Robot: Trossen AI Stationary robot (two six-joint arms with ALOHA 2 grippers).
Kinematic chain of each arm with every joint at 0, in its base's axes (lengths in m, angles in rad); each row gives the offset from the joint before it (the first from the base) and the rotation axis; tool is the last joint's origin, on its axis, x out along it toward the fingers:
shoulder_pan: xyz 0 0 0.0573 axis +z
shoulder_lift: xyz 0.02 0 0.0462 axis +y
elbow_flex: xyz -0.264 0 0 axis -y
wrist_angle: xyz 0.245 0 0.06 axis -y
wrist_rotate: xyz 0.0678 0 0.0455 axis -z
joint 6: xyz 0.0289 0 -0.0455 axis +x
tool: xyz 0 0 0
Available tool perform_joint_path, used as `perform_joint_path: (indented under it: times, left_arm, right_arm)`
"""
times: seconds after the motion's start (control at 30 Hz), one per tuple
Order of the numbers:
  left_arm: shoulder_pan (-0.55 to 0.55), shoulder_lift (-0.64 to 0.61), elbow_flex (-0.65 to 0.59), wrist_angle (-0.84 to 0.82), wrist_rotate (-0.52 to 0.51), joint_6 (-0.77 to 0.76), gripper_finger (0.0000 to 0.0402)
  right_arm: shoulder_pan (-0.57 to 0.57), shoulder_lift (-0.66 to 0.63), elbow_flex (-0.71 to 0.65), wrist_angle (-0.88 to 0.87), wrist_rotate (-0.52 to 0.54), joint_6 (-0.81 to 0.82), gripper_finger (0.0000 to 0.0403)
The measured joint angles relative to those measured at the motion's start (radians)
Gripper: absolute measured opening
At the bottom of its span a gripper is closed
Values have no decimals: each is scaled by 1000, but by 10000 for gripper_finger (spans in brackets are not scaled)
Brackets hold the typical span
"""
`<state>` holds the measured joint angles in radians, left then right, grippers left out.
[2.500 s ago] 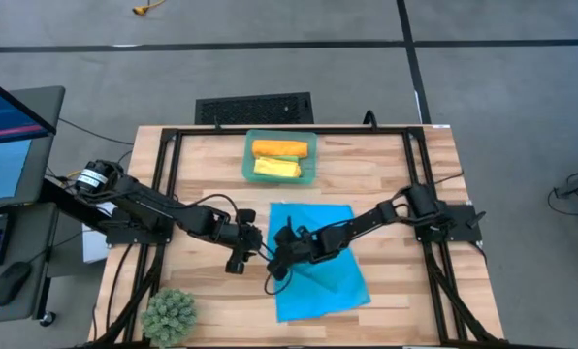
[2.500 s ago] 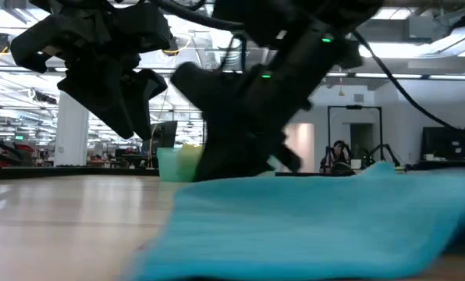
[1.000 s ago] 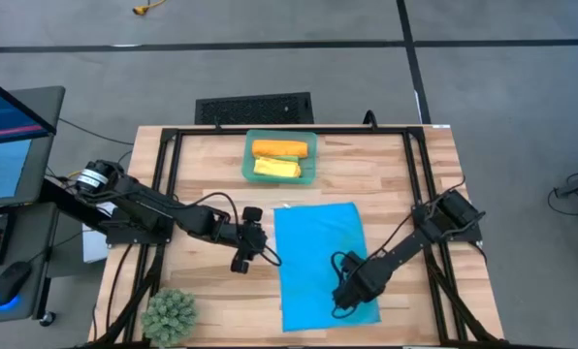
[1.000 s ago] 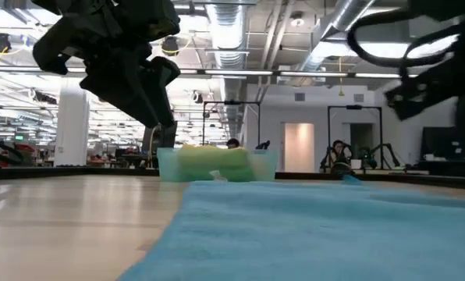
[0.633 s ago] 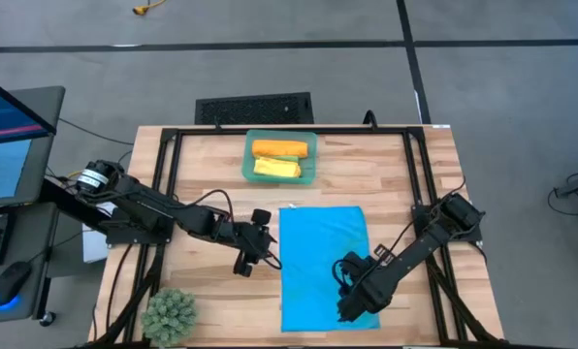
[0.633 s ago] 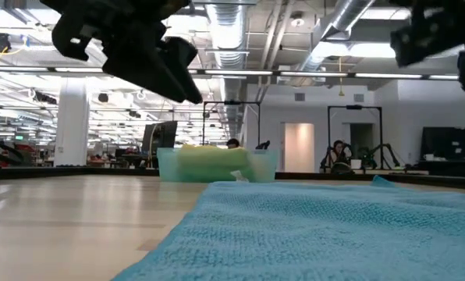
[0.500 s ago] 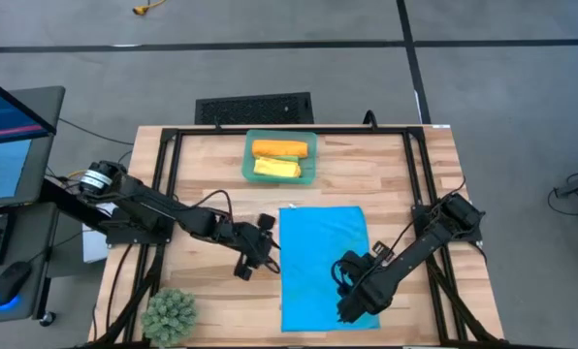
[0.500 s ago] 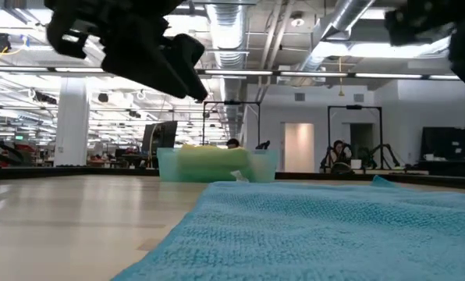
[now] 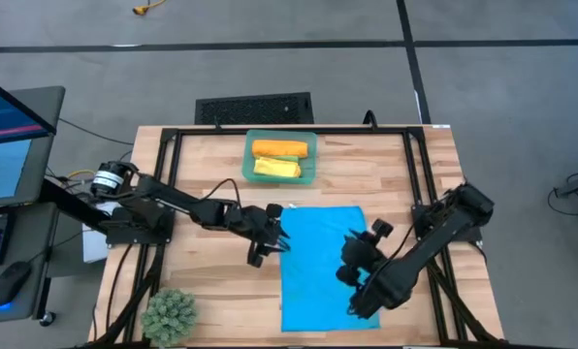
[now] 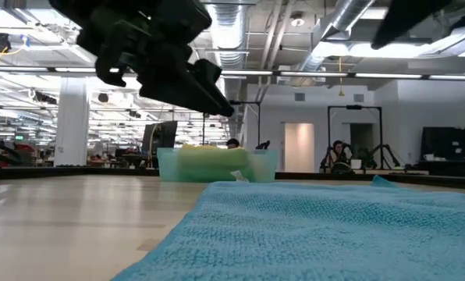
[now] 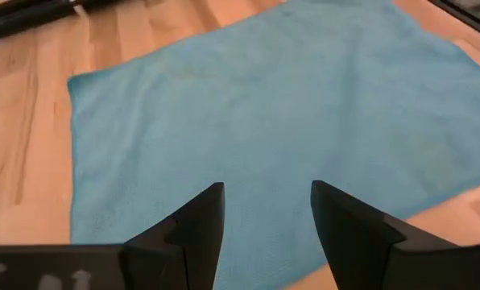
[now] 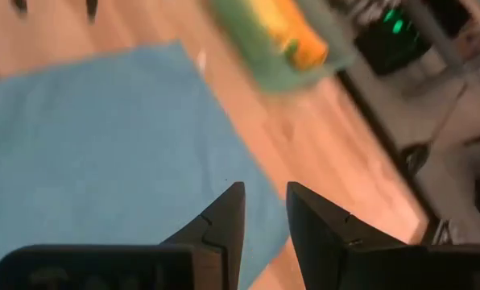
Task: Roll microfiber towels into tight, uniform cylinder then place into a basket
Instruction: Fold the blue towel
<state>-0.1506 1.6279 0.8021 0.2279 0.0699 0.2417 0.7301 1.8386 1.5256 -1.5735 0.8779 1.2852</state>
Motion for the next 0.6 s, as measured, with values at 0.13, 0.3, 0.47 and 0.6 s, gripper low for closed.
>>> perform_joint_path:
  times: [0.13, 0.3, 0.47, 0.6]
  left_arm:
    - [36, 47, 0, 12, 49, -22, 179]
    - [53, 129, -1, 44, 77, -25, 179]
    - [62, 150, 1, 86, 76, -20, 179]
    - [82, 151, 0, 83, 76, -21, 179]
  right_arm:
    - [-9, -79, -40, 1, 156, 28, 118]
    - [-30, -155, -93, 3, 315, 160, 118]
    - [-37, -161, -97, 3, 393, 200, 118]
    - [-33, -161, -86, 3, 411, 184, 118]
